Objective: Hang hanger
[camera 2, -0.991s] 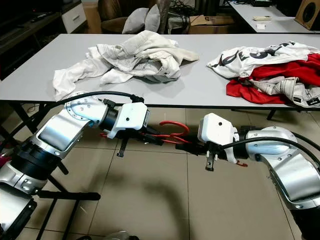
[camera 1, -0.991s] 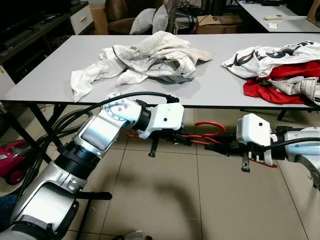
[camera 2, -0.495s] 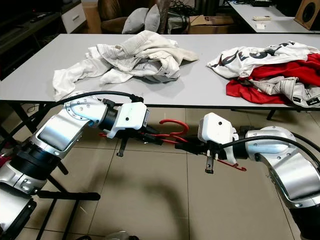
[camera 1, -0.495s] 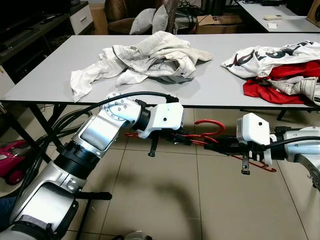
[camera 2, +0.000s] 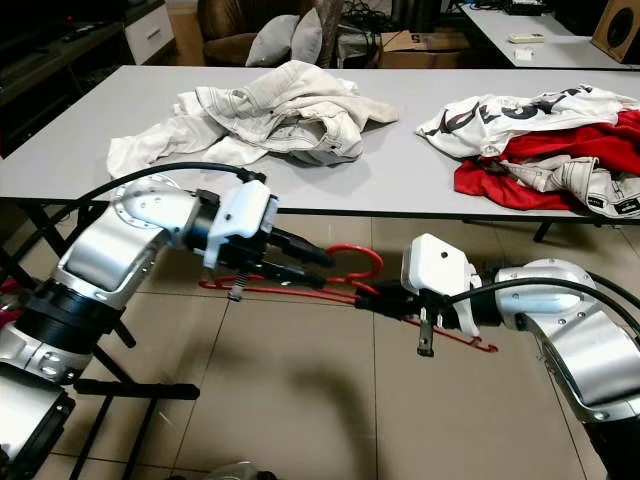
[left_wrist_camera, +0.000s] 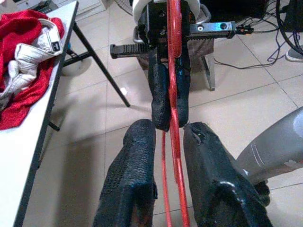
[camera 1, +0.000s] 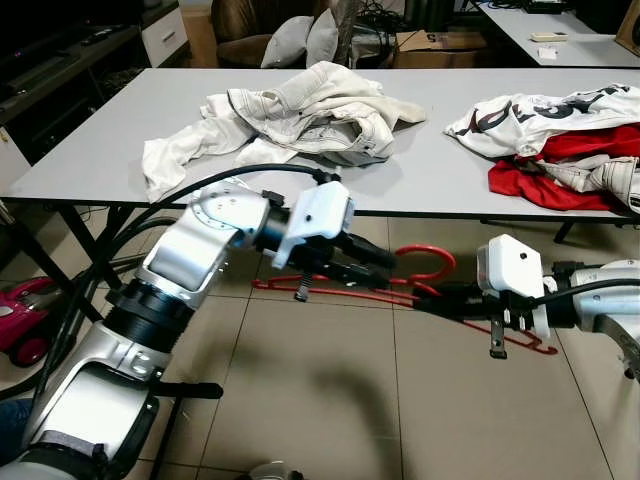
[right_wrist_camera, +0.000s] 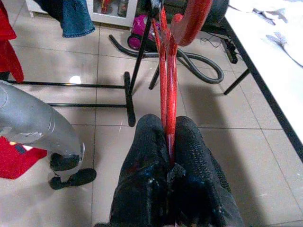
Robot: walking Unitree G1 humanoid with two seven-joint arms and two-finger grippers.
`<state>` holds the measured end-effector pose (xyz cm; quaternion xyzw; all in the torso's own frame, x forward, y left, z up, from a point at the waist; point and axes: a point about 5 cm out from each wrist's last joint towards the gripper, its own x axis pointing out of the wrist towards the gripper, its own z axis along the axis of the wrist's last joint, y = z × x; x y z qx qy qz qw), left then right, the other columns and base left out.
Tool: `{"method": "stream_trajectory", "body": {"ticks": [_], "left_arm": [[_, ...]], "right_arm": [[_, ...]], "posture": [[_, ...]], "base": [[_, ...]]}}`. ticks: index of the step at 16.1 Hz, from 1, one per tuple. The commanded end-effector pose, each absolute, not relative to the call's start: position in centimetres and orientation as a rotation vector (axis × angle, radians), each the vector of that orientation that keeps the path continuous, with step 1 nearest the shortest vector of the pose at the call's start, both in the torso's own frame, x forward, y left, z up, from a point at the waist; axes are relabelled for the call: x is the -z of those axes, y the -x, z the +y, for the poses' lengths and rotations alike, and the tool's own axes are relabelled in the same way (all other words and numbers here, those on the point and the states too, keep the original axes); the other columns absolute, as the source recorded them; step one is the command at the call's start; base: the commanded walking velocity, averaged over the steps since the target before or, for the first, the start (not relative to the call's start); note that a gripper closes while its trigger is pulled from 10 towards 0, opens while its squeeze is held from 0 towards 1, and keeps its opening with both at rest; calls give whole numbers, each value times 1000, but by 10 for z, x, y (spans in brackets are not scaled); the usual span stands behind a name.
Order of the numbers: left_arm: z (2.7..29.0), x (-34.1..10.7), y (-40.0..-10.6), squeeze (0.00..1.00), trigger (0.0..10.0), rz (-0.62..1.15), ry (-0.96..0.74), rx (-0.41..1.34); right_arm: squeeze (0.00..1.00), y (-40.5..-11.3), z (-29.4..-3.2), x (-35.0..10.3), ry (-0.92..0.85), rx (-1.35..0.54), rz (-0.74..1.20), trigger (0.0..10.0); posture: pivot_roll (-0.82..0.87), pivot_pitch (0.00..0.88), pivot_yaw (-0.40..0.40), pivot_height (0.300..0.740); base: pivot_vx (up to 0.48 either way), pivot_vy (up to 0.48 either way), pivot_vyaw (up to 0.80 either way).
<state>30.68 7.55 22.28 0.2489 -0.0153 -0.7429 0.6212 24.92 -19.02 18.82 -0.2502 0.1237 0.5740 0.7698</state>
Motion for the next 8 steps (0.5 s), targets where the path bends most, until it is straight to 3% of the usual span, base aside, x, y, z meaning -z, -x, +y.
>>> {"method": "stream_trajectory", "body": {"ticks": [1, 2, 6, 8], "left_arm": [[83, -226, -309, 114, 10000, -22, -555, 1711], [90, -224, -310, 0, 10000, 11, -540, 1706], [133, -211, -314, 0, 10000, 91, -458, 1556], [163, -186, -308, 0, 10000, 187, -395, 1351]], "right_arm": [[0, -246, -192, -189, 539, -1248, 272, 0], [0, -242, -197, -185, 525, -1231, 299, 0], [0, -226, -223, -160, 466, -1034, 381, 0], [0, -212, -220, -148, 318, -909, 363, 0]], "posture": [[-79, 0, 64, 740], [-78, 0, 60, 740], [-72, 0, 53, 740], [-62, 0, 47, 740]], "base": [[0, 0, 0], [0, 0, 0], [0, 0, 0], [0, 0, 0]]}}
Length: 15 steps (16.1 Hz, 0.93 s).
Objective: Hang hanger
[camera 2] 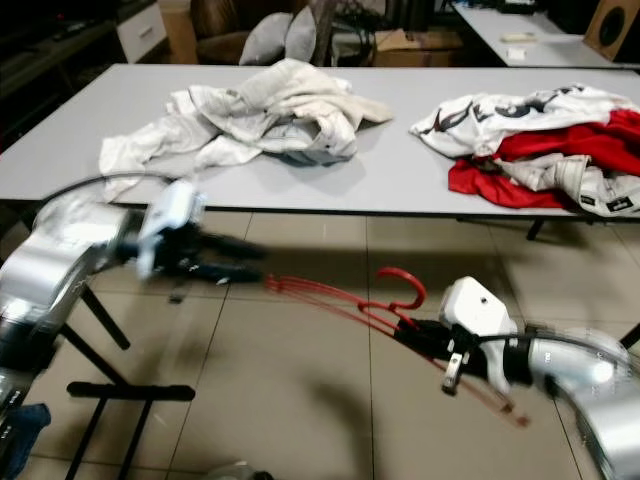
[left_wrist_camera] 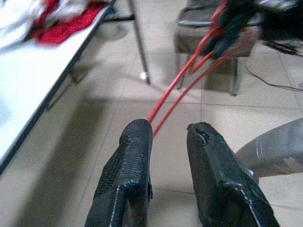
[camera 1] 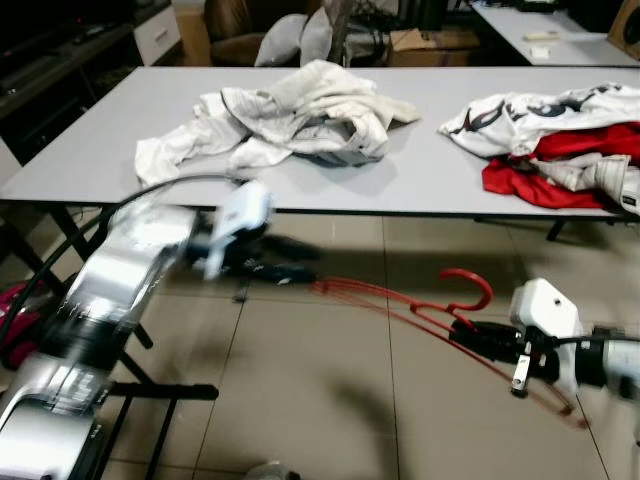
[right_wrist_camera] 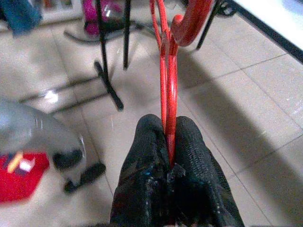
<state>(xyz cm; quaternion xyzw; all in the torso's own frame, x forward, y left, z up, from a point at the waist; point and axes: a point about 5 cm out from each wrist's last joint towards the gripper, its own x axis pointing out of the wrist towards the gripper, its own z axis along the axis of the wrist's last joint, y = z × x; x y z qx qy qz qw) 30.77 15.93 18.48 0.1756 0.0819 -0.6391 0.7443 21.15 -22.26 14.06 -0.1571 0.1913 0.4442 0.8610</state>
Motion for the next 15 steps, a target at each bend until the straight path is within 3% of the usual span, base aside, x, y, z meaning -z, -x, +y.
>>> {"method": "stream_trajectory", "body": {"ticks": [1, 2, 3, 4, 6, 8, 13, 14, 15], "left_arm": [[167, -174, -309, 0, 10000, 187, -412, 1207], [167, -171, -309, 0, 10000, 180, -413, 1160], [165, -163, -308, 0, 10000, 156, -320, 1029], [156, -146, -307, 0, 10000, 142, -207, 741], [147, -138, -304, 0, 10000, 138, -183, 601], [137, -132, -298, 0, 10000, 80, -163, 549], [132, -128, -293, 0, 10000, 95, -105, 490], [132, -130, -294, 0, 10000, 89, -94, 475], [131, -134, -297, 0, 10000, 73, -82, 474]], "right_arm": [[0, -214, -217, -144, 263, -808, 309, 0], [0, -215, -216, -143, 244, -769, 289, 0], [0, -224, -213, -139, 192, -612, 216, 0], [0, -235, -209, -127, 69, -360, 176, 0], [0, -235, -209, -117, -5, -259, 199, 0], [0, -233, -208, -111, -95, -166, 184, 0], [0, -239, -195, -120, -131, -115, 128, 0], [0, -239, -196, -120, -112, -96, 128, 2980], [0, -238, -194, -120, -130, -107, 121, 10000]], "posture": [[-62, 0, 47, 740], [-57, 0, 41, 740], [-55, 0, 41, 740], [-42, 24, 35, 740], [-31, 46, 17, 740], [-30, 54, 3, 740], [-38, 55, 7, 740], [-40, 55, 9, 740], [-44, 55, 14, 740]], "base": [[0, 0, 0], [0, 0, 0], [0, 0, 0], [0, 0, 0], [0, 0, 0], [0, 0, 0], [0, 0, 0], [0, 0, 0], [0, 0, 0]]}}
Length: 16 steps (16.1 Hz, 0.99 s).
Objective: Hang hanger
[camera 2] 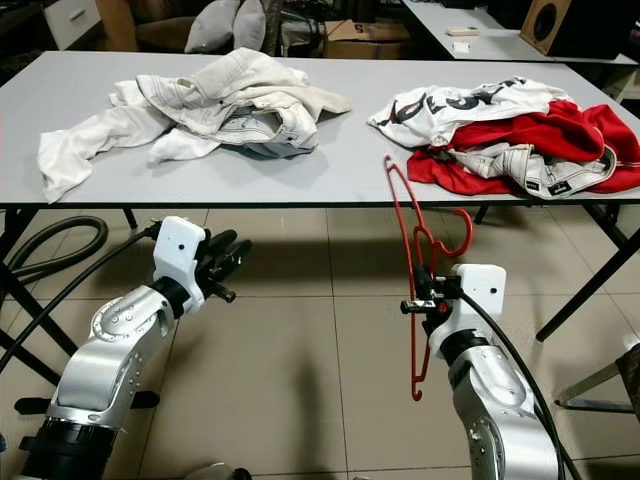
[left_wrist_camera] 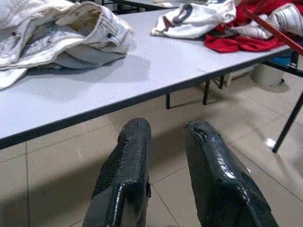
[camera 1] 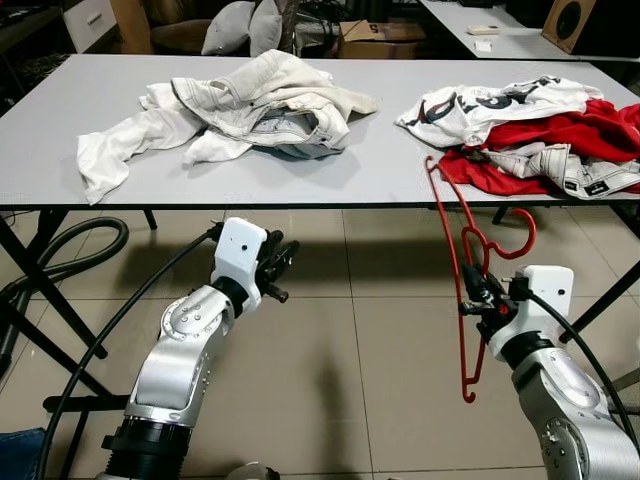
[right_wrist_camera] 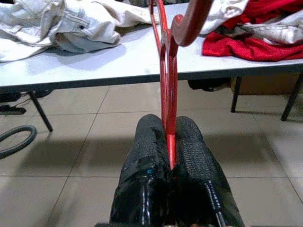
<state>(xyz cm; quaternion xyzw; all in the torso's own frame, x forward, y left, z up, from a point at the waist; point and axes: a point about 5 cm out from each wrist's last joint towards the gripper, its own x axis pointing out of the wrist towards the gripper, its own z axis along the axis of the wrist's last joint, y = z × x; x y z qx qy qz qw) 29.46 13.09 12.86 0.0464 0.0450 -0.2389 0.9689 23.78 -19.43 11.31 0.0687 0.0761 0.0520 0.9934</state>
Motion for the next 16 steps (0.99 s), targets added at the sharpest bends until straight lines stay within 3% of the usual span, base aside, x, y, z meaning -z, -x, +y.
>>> {"method": "stream_trajectory", "body": {"ticks": [1, 5, 7, 12, 16], "left_arm": [[129, -136, -297, 0, 10000, 58, -84, 479], [127, -138, -299, 0, 10000, 61, -92, 478], [126, -140, -299, 0, 10000, 56, -90, 480], [127, -144, -298, 0, 10000, 11, -89, 467], [124, -145, -295, 0, 10000, -20, -50, 476]], "right_arm": [[0, -239, -195, -121, -137, -89, 115, 10000], [0, -240, -191, -125, -173, -71, 111, 10000], [0, -243, -187, -127, 5, -98, 102, 10000], [0, -243, -199, -139, -226, -2, 25, 10000], [0, -247, -199, -131, 6, -25, 130, 10000]], "posture": [[-44, 55, 15, 740], [-46, 52, 23, 740], [-47, 48, 26, 740], [-54, 35, 21, 740], [-67, 33, 12, 740]], "base": [[0, 0, 0], [0, -248, 0], [0, -450, 0], [0, -73, 0], [76, 0, 0]]}}
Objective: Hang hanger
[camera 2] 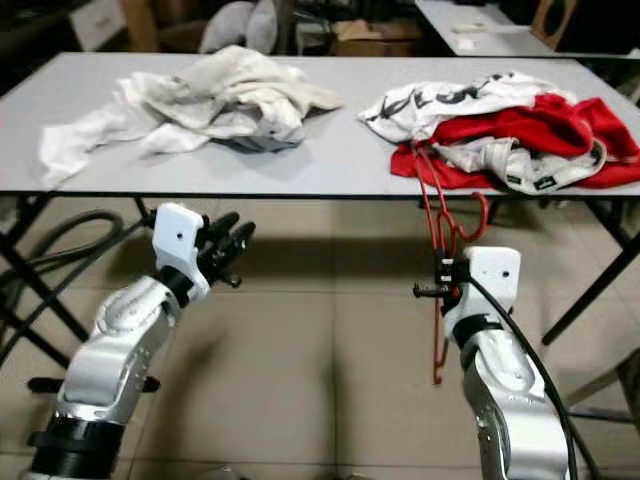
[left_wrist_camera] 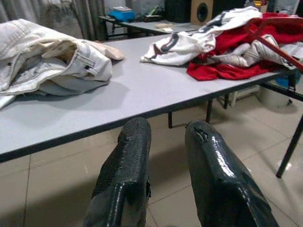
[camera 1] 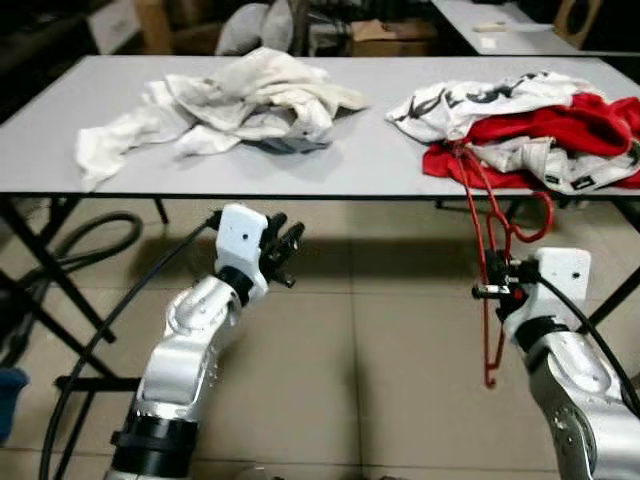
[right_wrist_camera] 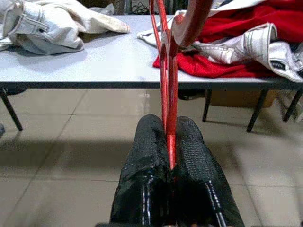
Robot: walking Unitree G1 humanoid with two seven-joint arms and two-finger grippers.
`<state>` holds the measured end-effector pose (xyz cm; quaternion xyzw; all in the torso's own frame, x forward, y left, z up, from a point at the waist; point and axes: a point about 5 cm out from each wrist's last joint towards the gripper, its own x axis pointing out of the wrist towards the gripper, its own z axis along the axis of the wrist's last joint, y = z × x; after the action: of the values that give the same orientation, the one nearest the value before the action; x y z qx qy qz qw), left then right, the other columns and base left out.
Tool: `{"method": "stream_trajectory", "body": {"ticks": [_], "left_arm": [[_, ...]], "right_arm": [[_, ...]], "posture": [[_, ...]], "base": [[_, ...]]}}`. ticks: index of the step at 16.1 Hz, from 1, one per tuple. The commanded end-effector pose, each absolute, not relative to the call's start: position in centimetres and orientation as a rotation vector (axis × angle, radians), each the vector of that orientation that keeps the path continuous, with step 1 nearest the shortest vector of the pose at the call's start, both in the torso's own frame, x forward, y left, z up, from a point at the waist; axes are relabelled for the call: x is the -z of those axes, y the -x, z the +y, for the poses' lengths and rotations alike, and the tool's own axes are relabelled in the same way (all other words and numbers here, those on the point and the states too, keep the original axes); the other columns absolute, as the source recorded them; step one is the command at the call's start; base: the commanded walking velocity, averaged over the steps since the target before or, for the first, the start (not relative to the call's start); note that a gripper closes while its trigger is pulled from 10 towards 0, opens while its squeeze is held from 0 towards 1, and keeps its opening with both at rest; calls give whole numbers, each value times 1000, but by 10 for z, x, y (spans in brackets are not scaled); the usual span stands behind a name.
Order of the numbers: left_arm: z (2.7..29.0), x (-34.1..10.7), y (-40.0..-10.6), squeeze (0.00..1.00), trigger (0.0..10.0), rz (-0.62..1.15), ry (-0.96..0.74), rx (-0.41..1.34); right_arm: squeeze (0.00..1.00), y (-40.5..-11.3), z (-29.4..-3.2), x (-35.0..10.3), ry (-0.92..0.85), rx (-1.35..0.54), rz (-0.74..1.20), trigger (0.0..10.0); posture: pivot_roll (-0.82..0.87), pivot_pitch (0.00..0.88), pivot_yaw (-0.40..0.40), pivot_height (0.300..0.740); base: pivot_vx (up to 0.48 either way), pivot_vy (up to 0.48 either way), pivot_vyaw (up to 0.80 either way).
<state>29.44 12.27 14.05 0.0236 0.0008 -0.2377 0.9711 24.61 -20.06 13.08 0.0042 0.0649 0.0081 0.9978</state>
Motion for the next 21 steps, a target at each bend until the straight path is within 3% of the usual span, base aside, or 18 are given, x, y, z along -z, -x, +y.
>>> {"method": "stream_trajectory", "body": {"ticks": [1, 13, 16, 21], "left_arm": [[123, -146, -294, 0, 10000, -21, -50, 476], [116, -143, -294, 0, 10000, -38, -69, 452], [123, -154, -304, 0, 10000, -86, -23, 337], [125, -153, -306, 0, 10000, -80, -12, 328]], "right_arm": [[0, -248, -198, -134, -8, -24, 105, 10000], [0, -248, -204, -149, 27, 29, 35, 10000], [0, -251, -200, -155, 29, -49, 9, 10000], [0, -246, -190, -153, 125, -173, 30, 10000]], "posture": [[-65, 33, 12, 740], [-96, 58, -4, 740], [-100, 53, -3, 740], [-105, 53, 5, 740]], "base": [[311, 0, -800], [333, 0, -777], [365, 0, 0], [407, 0, 301]]}}
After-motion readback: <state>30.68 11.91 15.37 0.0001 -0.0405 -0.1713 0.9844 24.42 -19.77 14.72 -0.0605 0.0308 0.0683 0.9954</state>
